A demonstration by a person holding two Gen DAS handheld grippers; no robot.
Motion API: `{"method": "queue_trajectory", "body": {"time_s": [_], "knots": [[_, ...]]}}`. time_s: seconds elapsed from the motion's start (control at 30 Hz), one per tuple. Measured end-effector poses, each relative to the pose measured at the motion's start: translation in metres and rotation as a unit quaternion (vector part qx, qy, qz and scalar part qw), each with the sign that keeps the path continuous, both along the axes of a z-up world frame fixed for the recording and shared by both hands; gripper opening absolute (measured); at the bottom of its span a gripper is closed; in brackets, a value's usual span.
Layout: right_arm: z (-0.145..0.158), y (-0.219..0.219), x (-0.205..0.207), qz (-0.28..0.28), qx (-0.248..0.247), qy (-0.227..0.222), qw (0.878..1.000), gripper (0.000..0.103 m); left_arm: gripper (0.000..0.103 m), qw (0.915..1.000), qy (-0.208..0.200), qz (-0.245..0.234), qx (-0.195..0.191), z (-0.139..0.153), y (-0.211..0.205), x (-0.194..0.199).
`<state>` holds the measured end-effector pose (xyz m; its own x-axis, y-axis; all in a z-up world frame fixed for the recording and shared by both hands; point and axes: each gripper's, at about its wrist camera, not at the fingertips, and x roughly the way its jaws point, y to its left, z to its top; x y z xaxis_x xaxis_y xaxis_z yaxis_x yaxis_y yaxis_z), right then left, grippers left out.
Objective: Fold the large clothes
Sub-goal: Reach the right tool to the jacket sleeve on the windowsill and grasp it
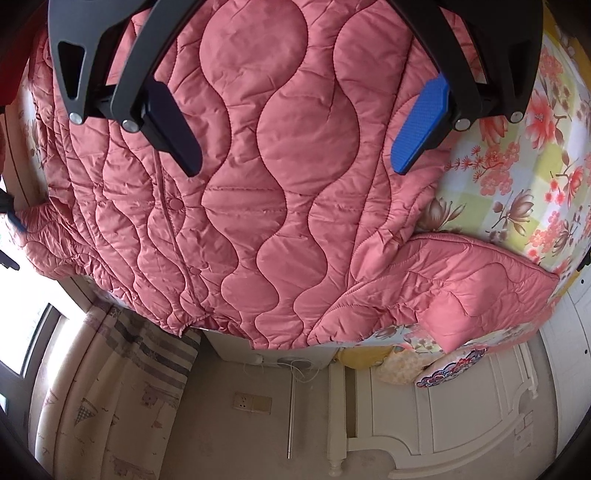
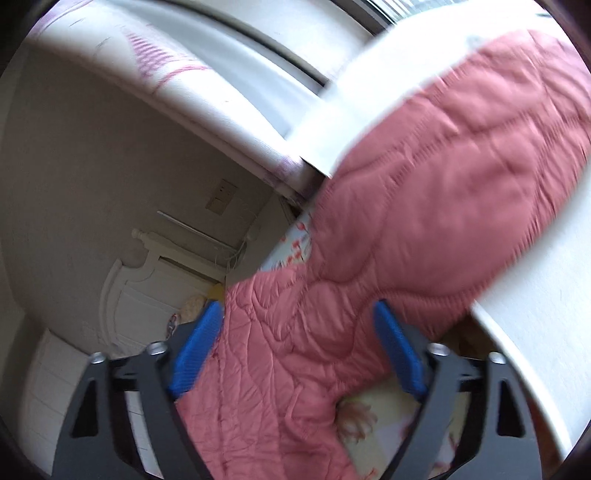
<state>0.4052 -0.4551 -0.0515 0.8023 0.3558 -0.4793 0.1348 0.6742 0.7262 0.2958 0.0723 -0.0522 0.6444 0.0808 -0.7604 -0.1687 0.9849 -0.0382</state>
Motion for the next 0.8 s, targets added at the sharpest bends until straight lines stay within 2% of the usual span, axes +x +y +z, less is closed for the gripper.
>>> {"method": "queue_trajectory", "body": {"time_s": [0.03, 0.1, 0.17, 0.2, 0.3, 0.43, 0.47, 0.53, 0.57, 0.63, 0.7, 0.8], "knots": [[-0.002, 0.000, -0.003, -0.002, 0.006, 0.010, 1.000, 0.071, 0.101, 1.0000, 0.002, 0.001, 0.001, -0.001, 0.001, 0.002], [-0.013, 0.006, -0.012, 0.016, 0.014, 0.048, 0.999, 0.075, 0.101, 1.0000, 0.003, 0.004, 0.000, -0.002, 0.004, 0.003], [-0.019, 0.009, -0.024, 0.005, 0.008, 0.046, 0.999, 0.080, 0.101, 0.9999, 0.002, 0.009, -0.003, -0.003, 0.008, 0.006], [-0.021, 0.009, -0.027, -0.001, 0.003, 0.044, 0.999, 0.085, 0.101, 0.9999, 0.001, 0.013, -0.004, -0.004, 0.009, 0.007], [-0.032, 0.005, -0.025, -0.018, -0.004, 0.060, 0.998, 0.086, 0.101, 0.9999, 0.012, 0.009, -0.005, -0.009, 0.009, 0.013], [-0.047, -0.001, -0.006, -0.016, 0.023, 0.072, 0.997, 0.083, 0.101, 0.9999, 0.012, 0.005, -0.008, -0.010, 0.007, 0.011], [-0.048, -0.002, 0.001, -0.019, 0.024, 0.067, 0.997, 0.080, 0.101, 0.9999, 0.012, 0.005, -0.008, -0.010, 0.007, 0.012], [-0.044, 0.000, 0.008, -0.013, 0.012, 0.049, 0.999, 0.061, 0.101, 0.9999, 0.012, 0.006, -0.008, -0.010, 0.007, 0.011], [-0.039, 0.001, 0.012, -0.014, 0.001, 0.040, 0.999, 0.057, 0.101, 0.9999, 0.012, 0.007, -0.009, -0.010, 0.008, 0.011], [-0.027, 0.003, 0.016, -0.016, -0.015, 0.019, 1.000, 0.044, 0.101, 0.9998, 0.015, 0.009, -0.009, -0.011, 0.009, 0.011], [-0.012, 0.007, 0.019, -0.025, -0.052, 0.001, 0.998, 0.033, 0.101, 0.9997, 0.018, 0.010, -0.012, -0.013, 0.012, 0.012], [0.009, 0.006, 0.018, -0.061, -0.108, -0.009, 0.992, 0.033, 0.101, 0.9997, 0.016, 0.016, -0.012, -0.014, 0.019, 0.013]]}}
